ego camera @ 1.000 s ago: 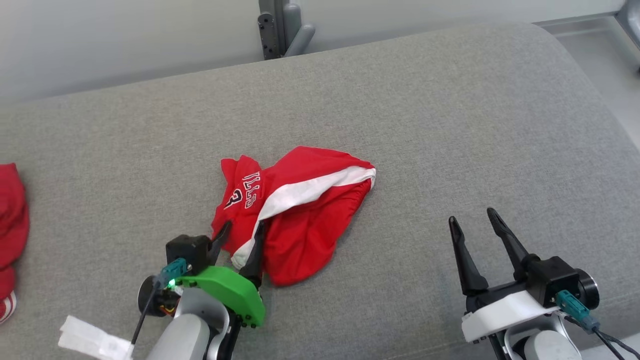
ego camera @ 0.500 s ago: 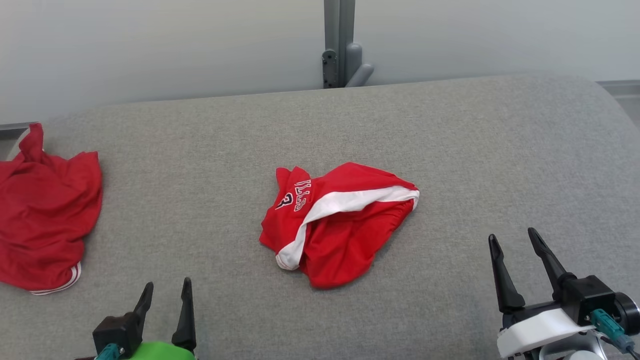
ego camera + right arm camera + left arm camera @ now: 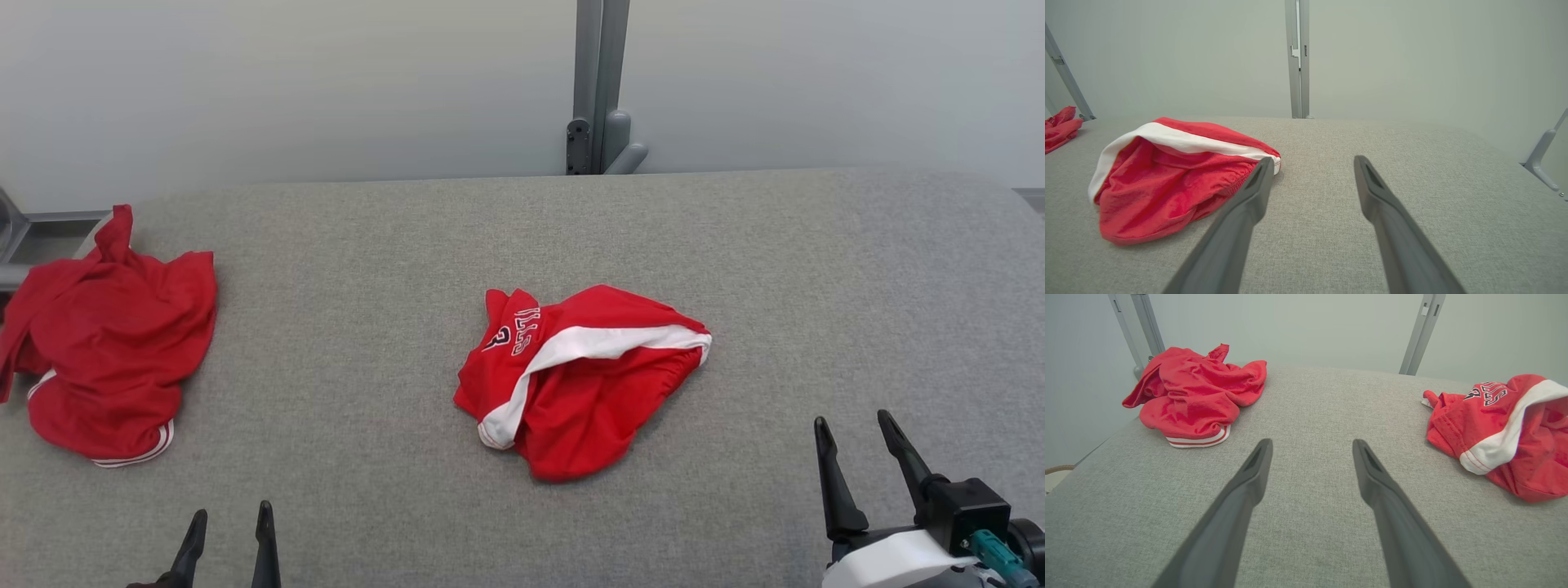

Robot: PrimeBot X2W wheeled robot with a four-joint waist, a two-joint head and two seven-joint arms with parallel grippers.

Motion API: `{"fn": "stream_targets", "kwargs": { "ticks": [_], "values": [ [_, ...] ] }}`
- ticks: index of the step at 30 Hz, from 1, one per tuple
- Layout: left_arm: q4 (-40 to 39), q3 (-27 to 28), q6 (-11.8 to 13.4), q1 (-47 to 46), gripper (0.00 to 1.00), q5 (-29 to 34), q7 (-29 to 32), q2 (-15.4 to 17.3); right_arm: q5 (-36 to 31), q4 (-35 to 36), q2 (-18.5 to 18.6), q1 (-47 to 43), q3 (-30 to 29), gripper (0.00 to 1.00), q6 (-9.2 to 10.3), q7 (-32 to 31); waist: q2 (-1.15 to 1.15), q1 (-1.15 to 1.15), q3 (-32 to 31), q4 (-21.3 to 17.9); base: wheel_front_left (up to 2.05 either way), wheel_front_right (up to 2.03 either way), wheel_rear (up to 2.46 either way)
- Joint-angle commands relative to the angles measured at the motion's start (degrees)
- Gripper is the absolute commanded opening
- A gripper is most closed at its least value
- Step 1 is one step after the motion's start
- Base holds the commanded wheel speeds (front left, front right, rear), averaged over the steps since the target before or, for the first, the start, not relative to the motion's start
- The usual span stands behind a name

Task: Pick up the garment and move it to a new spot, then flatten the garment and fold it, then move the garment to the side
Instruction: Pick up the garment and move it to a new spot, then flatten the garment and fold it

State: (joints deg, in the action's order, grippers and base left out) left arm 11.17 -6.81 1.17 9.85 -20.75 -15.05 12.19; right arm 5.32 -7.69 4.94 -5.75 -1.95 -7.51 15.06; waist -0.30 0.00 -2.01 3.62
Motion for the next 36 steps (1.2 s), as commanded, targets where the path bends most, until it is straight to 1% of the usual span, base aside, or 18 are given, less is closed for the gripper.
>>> {"fn": "stream_targets", "kwargs": {
  "ticks": [1,4,5,13,20,26,31,36],
  "values": [
    [-0.6,0.9,-0.8,1.1,1.00,1.1,-0.2,-0.6,-0.6,-0.4,-0.1,-0.9,-0.1,1.00,0.03,0.2,0.30,0.00,-0.1,-0.5,0.00,0.00,0.00],
    [-1.1,2.7,-2.3,1.8,1.00,2.2,-0.2,-1.6,-0.7,-0.9,-0.3,-0.9,-0.5,1.00,0.04,0.2,0.30,0.00,-0.1,-1.1,0.00,0.00,0.00],
    [-1.1,2.7,-2.3,1.8,1.00,2.2,-0.2,-1.6,-0.7,-0.9,-0.3,-0.9,-0.5,1.00,0.04,0.2,0.30,0.00,-0.1,-1.1,0.00,0.00,0.00],
    [-0.7,6.0,-5.3,0.7,1.00,5.1,-0.2,-3.8,-1.0,-1.3,-0.3,0.2,-0.5,1.00,0.04,0.2,0.30,0.00,0.1,-2.2,0.00,0.00,0.00],
    [-0.2,7.9,-6.7,0.6,1.00,6.5,-0.1,-5.2,-0.9,-1.4,-0.6,0.0,0.0,1.00,0.04,0.2,0.30,0.00,0.1,-2.6,0.00,0.00,0.00],
    [-0.5,8.7,-7.4,-0.1,1.00,7.7,-0.1,-6.1,-0.8,-1.4,-0.7,0.5,0.4,1.00,0.04,0.2,0.30,0.00,0.5,-3.0,0.00,0.00,0.00],
    [-1.4,7.6,-7.9,-1.3,1.00,8.8,-0.1,-6.6,-0.5,-1.1,-0.5,1.2,0.6,1.00,0.04,0.2,0.30,0.00,1.2,-4.2,0.00,0.00,0.00],
    [-0.4,3.1,-8.4,-3.7,1.00,9.1,-0.1,-6.7,-0.4,-0.7,-0.2,1.9,1.3,1.00,0.04,0.2,0.30,0.00,2.3,-6.4,0.00,0.00,0.00]
  ]
}}
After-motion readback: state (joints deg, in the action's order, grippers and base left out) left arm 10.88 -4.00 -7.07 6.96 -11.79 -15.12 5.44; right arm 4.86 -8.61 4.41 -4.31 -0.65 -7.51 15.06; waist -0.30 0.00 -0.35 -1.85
